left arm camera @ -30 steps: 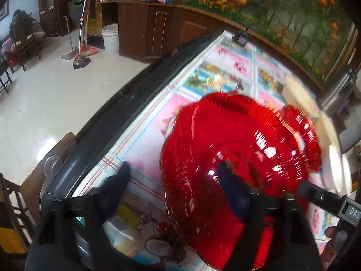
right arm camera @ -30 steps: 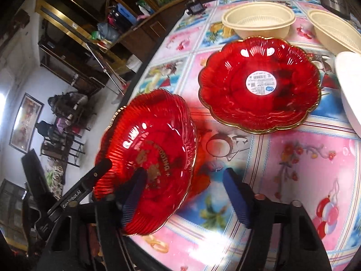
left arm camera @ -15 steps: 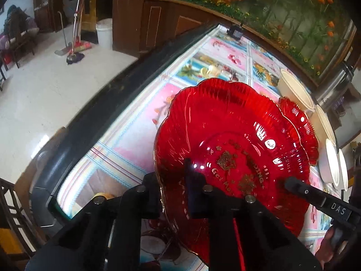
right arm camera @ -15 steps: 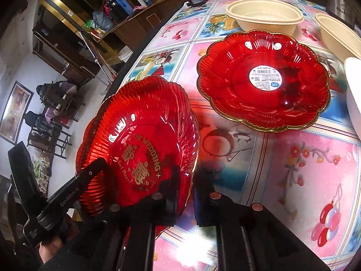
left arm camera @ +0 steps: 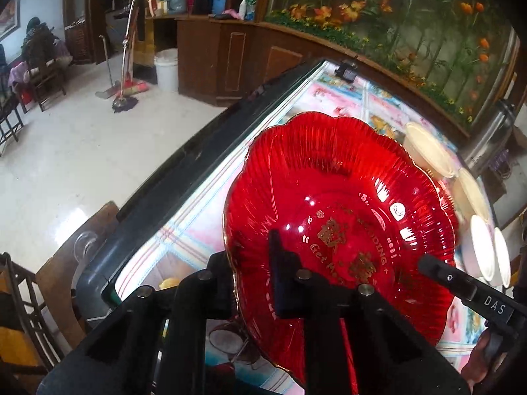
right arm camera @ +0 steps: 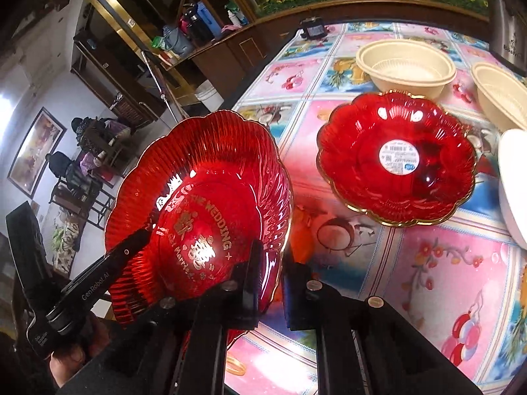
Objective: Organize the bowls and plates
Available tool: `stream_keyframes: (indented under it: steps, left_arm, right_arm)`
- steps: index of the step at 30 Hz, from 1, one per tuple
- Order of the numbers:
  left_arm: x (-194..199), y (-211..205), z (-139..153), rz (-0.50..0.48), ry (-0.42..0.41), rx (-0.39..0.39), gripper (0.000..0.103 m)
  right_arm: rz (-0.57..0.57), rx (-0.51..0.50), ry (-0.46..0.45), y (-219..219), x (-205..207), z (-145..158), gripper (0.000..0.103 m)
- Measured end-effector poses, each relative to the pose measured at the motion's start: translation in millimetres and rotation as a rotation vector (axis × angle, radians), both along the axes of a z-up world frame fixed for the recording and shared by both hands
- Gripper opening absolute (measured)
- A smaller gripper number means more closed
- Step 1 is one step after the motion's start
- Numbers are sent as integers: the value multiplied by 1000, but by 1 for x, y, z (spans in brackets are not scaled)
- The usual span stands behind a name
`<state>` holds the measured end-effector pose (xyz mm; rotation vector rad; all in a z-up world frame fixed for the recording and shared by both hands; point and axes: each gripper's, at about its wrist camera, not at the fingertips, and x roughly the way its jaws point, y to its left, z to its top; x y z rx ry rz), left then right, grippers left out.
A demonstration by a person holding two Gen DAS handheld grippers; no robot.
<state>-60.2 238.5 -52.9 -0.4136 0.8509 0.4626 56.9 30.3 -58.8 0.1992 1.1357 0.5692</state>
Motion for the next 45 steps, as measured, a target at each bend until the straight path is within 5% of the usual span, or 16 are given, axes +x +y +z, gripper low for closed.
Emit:
stream_keyframes:
  steps: [12, 18, 22, 24, 26, 28, 34, 37, 42, 45]
  left_arm:
    - [-13, 3, -11, 148, 59, 21, 15]
    - [-18, -7, -4, 166, 33, 37, 15]
    - [-6, -6, -20, 143, 80, 40, 16]
    - [-3, -5, -27, 127, 93, 15, 23]
    - [-3, -4, -30, 90, 91, -33, 59]
    - [-4, -5, -27, 60, 68, -40, 76]
    - [-18, 7, 22, 35, -55, -4, 76]
    - [2, 1, 59, -37, -143, 27, 86]
    - [106, -46, 71, -272, -35, -66, 86]
    - [152, -57, 59, -309, 27, -148, 86]
  right_arm:
    - [130, 8, 47, 24, 15, -34, 9]
    - [145, 12, 4, 19, 10, -23, 9]
    - [129, -27, -4, 19, 5, -23, 19]
    - [131, -54, -2, 22, 2, -24, 26]
    - [132, -39, 10, 21, -1, -23, 38]
    - [119, -22, -2, 16, -4, -19, 51]
    - [-25, 83, -1, -31, -1, 1, 72]
    - [-148, 117, -10, -68, 4, 9, 80]
    - [-281, 129, 42, -109, 29, 6, 82]
    - [-322, 126, 80, -117, 48, -1, 82]
